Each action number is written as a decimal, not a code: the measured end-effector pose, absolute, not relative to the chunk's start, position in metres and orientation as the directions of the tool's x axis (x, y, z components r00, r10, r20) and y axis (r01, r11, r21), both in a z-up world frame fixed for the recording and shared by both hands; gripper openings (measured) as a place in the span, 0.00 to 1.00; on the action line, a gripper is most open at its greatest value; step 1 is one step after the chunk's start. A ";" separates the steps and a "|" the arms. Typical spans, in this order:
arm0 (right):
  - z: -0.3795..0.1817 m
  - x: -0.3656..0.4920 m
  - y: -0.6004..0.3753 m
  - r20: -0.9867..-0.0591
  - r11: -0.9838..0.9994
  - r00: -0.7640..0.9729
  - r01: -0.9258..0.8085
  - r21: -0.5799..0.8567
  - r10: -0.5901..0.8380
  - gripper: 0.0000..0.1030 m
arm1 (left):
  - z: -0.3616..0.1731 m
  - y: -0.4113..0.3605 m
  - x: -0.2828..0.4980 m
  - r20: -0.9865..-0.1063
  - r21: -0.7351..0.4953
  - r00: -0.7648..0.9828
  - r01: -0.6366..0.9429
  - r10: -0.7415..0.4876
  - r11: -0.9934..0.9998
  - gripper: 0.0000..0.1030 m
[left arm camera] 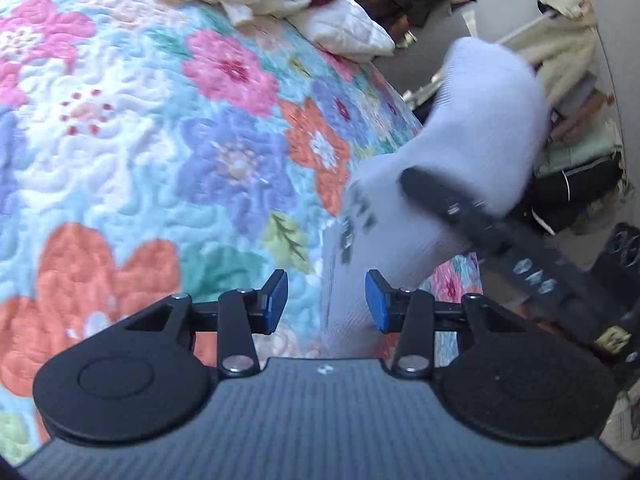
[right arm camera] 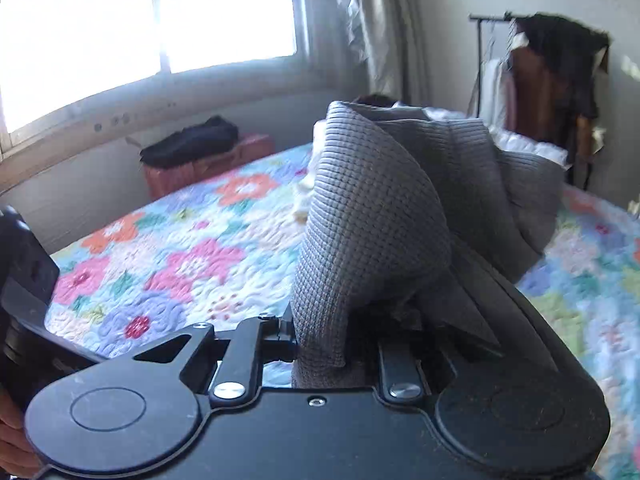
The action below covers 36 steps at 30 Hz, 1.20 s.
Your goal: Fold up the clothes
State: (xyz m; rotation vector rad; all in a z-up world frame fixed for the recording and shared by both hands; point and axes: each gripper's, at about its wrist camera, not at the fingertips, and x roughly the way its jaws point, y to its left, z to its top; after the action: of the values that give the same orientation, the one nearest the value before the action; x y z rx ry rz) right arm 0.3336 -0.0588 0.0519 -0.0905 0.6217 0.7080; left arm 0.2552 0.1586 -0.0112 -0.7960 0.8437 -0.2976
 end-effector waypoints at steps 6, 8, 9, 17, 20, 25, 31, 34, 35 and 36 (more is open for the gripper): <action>-0.028 0.336 0.000 -0.652 0.769 0.444 -0.519 0.373 0.615 0.26 | -0.044 0.222 0.246 -0.605 -0.689 0.667 -0.167 -0.434 0.705 0.45; -0.029 0.315 -0.009 -0.642 0.769 0.448 -0.505 0.392 0.622 0.34 | -0.063 0.236 0.241 -0.602 -0.707 0.675 -0.201 -0.427 0.678 0.46; -0.027 0.301 -0.021 -0.629 0.777 0.472 -0.489 0.396 0.618 0.42 | -0.069 0.241 0.241 -0.597 -0.727 0.673 -0.223 -0.437 0.649 0.46; -0.050 0.203 -0.146 -0.506 0.703 0.654 -0.056 0.709 0.562 0.56 | -0.064 0.233 0.257 -0.517 -0.759 0.742 -0.167 -0.427 0.630 0.65; -0.080 0.193 -0.161 -0.512 0.656 0.679 0.060 0.753 0.525 0.57 | -0.071 0.223 0.263 -0.580 -0.692 0.722 -0.192 -0.378 0.696 0.66; -0.120 0.199 -0.159 -0.457 0.538 0.744 0.156 0.828 0.487 0.71 | -0.083 0.220 0.273 -0.594 -0.655 0.737 -0.210 -0.322 0.725 0.81; -0.117 0.224 -0.133 -0.444 0.610 0.815 0.146 0.779 0.373 0.63 | -0.085 0.228 0.287 -0.602 -0.663 0.732 -0.236 -0.318 0.711 0.19; -0.095 0.239 -0.121 -0.476 0.760 0.815 0.069 0.646 0.331 0.31 | -0.072 0.220 0.275 -0.612 -0.600 0.744 -0.217 -0.268 0.770 0.16; -0.082 0.240 -0.118 -0.463 0.806 0.826 0.016 0.591 0.323 0.28 | -0.066 0.215 0.271 -0.618 -0.569 0.746 -0.208 -0.247 0.796 0.15; -0.068 0.239 -0.115 -0.449 0.851 0.837 -0.035 0.525 0.312 0.26 | -0.059 0.207 0.265 -0.624 -0.528 0.749 -0.192 -0.224 0.827 0.15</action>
State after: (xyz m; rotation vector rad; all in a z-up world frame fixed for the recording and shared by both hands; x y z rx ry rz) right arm 0.2388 -0.1147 -0.0677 0.5269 0.5527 0.1927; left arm 0.2651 0.2073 -0.0588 -0.6106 0.7362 -0.0185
